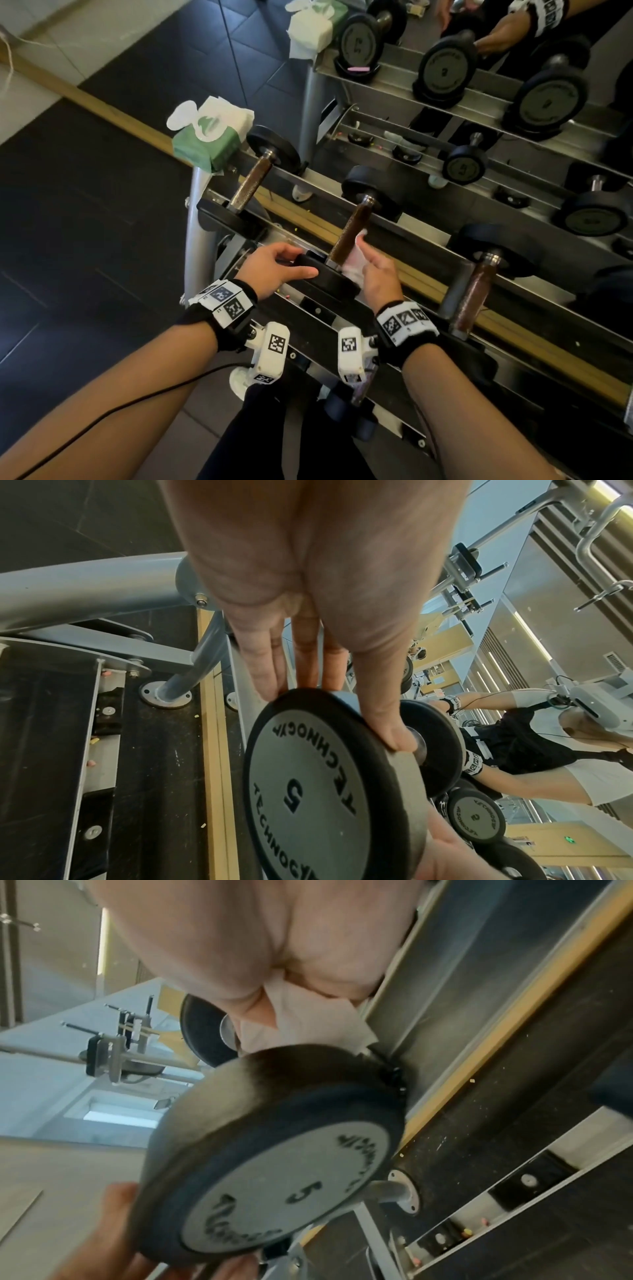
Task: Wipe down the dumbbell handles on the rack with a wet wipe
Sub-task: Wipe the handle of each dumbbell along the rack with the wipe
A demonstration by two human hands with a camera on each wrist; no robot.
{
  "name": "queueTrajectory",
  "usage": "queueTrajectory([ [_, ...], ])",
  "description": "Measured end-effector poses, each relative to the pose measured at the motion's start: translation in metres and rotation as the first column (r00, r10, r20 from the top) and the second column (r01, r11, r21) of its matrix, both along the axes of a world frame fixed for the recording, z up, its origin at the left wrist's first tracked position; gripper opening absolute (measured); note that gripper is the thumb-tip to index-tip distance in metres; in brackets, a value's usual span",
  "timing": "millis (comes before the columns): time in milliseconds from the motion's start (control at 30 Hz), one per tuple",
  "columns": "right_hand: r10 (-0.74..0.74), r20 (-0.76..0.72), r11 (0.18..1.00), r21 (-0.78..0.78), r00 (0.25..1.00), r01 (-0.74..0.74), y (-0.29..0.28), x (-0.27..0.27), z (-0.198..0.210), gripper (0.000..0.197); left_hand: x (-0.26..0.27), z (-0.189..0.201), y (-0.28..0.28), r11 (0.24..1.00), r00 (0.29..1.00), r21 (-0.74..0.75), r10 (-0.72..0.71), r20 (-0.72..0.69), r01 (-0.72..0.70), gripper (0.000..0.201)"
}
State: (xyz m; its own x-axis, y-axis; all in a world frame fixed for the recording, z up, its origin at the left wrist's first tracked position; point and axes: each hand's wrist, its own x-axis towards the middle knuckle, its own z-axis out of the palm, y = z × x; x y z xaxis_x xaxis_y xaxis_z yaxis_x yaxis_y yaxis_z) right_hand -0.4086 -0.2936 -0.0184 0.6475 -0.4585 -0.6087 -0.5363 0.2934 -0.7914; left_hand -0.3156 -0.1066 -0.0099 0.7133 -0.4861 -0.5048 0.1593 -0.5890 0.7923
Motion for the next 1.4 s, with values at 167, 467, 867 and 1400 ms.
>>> queueTrajectory([
  [167, -0.173, -0.038, 0.982, 0.063, 0.984, 0.175, -0.014, 0.007, 0.009, 0.035, 0.003, 0.001, -0.001, 1.000, 1.000, 0.017, -0.020, 0.007, 0.020, 0.040],
  [467, 0.056, 0.009, 0.998, 0.001, 0.998, -0.056, 0.007, -0.003, 0.010, 0.026, 0.001, -0.001, -0.001, 1.000, 1.000, 0.019, -0.019, 0.020, 0.019, 0.037],
  [867, 0.137, 0.048, 0.897, -0.429, 0.989, -0.103, -0.031, 0.034, 0.018, 0.036, 0.002, 0.000, 0.000, 0.999, 1.000, 0.033, -0.014, 0.021, 0.013, 0.044],
  [1400, 0.336, 0.096, 0.931, -0.186, 0.937, -0.315, -0.019, -0.020, 0.053, 0.029, 0.006, 0.032, -0.013, 0.985, 0.994, 0.144, -0.101, 0.037, 0.095, 0.064],
])
